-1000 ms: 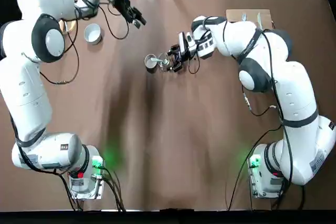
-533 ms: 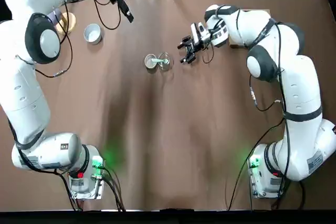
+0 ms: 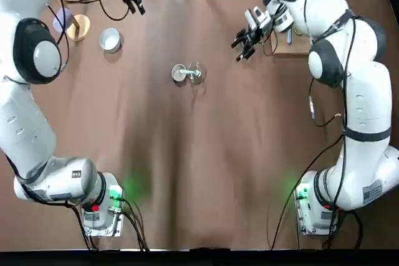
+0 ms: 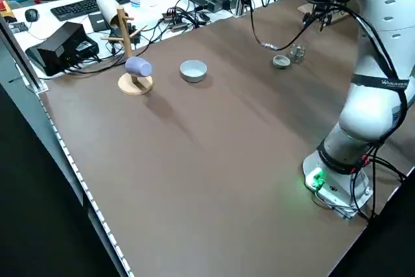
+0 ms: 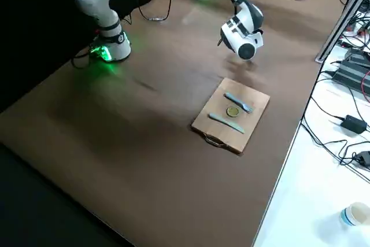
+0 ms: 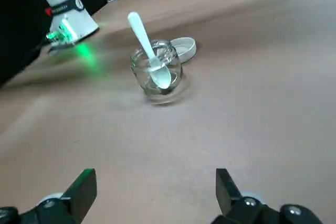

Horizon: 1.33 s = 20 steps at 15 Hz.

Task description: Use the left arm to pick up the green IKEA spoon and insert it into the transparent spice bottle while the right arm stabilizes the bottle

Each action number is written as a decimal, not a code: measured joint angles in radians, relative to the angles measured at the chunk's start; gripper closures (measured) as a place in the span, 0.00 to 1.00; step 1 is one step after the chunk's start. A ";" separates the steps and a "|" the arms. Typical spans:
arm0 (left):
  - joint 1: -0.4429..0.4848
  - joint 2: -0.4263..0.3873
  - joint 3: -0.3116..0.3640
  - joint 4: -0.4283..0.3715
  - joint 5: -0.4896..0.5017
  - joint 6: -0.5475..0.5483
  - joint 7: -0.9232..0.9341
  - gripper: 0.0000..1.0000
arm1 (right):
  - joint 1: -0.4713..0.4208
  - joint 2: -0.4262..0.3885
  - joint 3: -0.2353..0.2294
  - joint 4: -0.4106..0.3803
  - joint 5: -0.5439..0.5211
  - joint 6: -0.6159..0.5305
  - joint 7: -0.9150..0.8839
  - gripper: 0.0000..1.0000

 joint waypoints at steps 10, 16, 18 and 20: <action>0.002 -0.141 0.003 0.002 0.329 0.003 -0.435 0.00 | -0.027 -0.017 -0.170 0.282 -0.312 -0.243 0.606 0.00; 0.009 -0.184 0.006 0.011 0.330 0.006 -0.442 0.00 | -0.008 -0.018 -0.336 0.406 -0.375 -0.265 0.867 0.00; 0.010 -0.187 0.015 0.016 0.335 0.007 -0.442 0.00 | 0.002 -0.018 -0.349 0.429 -0.378 -0.280 0.914 0.00; 0.019 -0.187 0.026 0.018 0.340 0.007 -0.442 0.00 | 0.005 -0.018 -0.352 0.436 -0.380 -0.287 0.947 0.00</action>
